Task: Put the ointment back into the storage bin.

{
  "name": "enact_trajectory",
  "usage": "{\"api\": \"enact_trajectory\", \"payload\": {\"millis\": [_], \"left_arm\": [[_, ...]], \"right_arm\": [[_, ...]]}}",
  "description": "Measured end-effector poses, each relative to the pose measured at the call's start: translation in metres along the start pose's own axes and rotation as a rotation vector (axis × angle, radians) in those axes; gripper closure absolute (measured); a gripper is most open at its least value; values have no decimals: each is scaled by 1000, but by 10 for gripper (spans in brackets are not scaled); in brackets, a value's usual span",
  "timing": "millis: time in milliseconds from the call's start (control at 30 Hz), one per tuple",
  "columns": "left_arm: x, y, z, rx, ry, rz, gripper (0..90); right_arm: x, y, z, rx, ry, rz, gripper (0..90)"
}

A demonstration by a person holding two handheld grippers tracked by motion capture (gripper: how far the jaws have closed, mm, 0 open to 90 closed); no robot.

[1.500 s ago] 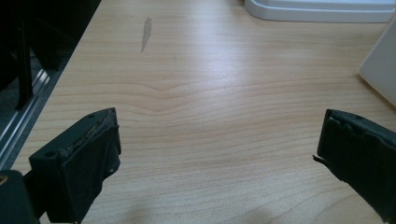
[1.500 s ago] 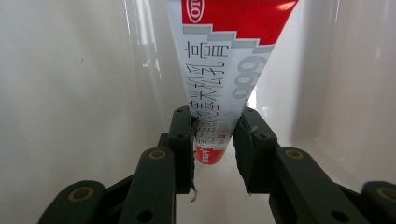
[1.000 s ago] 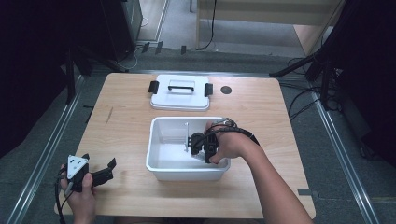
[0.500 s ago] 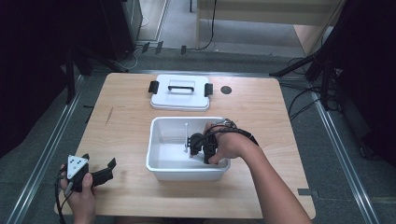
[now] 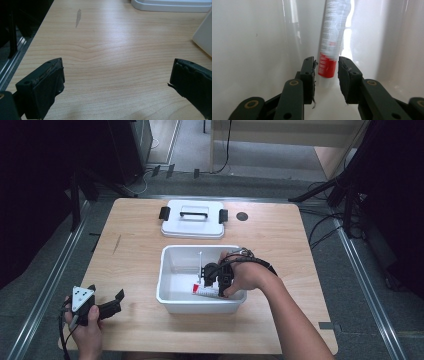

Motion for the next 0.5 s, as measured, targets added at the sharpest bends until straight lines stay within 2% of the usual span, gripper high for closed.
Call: {"api": "enact_trajectory", "payload": {"millis": [33,233,500], "left_arm": [[0,0,0,0,0,0,3],[0,0,0,0,0,1,3],[0,0,0,1,0,4,3]], "right_arm": [[0,0,0,-8,-4,-10,677],[1,3,-8,-50,-12,-2,687],[2,0,-33,-116,-48,10,687]]}}
Point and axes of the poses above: each handheld gripper's, and its own axes: z roughly forward along the jaws, y roughly out of its top, x roughly to its left, the point moved 8 cm from there along z, roughly forward along the jaws, and after that the axes turned 15 degrees about -z, right-handed, at the moved point
